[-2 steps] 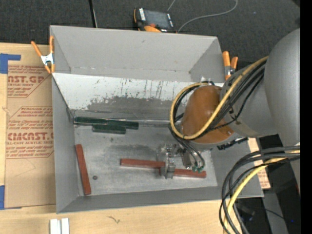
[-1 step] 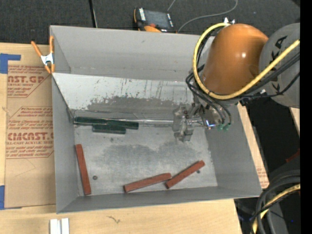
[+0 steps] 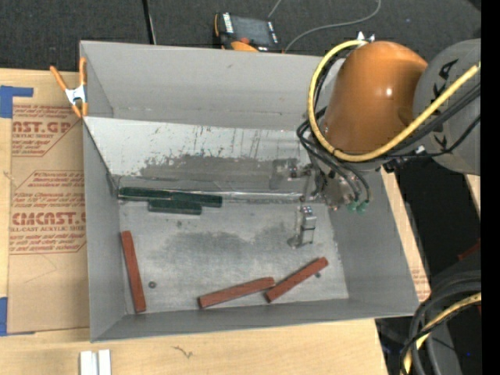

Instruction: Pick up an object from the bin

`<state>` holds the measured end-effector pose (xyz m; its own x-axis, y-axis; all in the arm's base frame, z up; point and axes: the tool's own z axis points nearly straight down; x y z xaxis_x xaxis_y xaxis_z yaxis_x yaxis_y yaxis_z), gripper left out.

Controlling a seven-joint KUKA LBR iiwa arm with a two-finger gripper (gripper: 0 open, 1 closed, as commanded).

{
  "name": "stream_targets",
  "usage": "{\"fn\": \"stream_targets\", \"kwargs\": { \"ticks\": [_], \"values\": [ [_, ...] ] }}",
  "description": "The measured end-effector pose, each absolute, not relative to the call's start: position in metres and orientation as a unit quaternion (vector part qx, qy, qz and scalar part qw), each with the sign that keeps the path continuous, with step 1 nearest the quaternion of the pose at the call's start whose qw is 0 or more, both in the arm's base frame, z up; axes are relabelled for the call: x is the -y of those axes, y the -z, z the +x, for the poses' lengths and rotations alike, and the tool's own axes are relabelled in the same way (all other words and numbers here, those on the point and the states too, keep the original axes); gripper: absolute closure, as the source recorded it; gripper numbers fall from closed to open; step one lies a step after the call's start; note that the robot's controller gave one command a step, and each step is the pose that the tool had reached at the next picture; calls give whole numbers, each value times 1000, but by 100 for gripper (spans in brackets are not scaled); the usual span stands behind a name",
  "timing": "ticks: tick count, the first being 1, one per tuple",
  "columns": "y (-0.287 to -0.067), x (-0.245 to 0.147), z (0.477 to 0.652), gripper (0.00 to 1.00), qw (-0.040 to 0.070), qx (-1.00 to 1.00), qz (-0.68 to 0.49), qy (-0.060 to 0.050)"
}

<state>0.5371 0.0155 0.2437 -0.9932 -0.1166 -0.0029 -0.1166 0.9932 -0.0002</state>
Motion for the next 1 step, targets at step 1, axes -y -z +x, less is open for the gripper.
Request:
{"fn": "stream_targets", "kwargs": {
  "ticks": [1],
  "values": [
    [-99, -14, 497, 0, -5, -993, -116, -1]
  ]
}}
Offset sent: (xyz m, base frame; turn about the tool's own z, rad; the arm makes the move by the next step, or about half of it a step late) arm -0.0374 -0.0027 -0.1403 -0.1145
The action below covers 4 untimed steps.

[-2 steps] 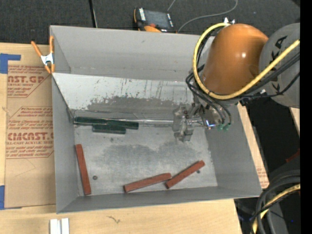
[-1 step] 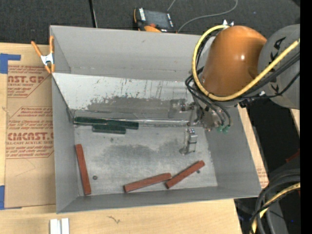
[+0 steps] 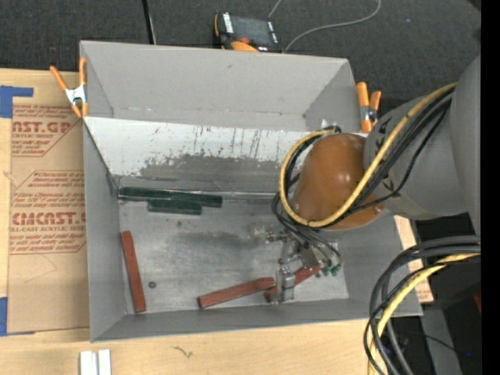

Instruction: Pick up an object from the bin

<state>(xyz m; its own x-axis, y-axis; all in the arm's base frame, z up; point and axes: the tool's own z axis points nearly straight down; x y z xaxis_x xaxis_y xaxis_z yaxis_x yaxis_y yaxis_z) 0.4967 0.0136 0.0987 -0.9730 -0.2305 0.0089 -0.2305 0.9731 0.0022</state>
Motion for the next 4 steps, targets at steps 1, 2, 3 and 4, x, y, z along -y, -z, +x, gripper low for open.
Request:
{"fn": "stream_targets", "kwargs": {
  "ticks": [1, 2, 3, 4],
  "values": [
    [-71, -8, 485, 0, -7, 986, 169, 0],
    [-72, -8, 483, 100, -1, 986, 169, 0],
    [-195, -5, 491, 100, -4, 988, 153, -1],
    [-288, 20, 500, 100, -3, 935, 355, -1]
  ]
}}
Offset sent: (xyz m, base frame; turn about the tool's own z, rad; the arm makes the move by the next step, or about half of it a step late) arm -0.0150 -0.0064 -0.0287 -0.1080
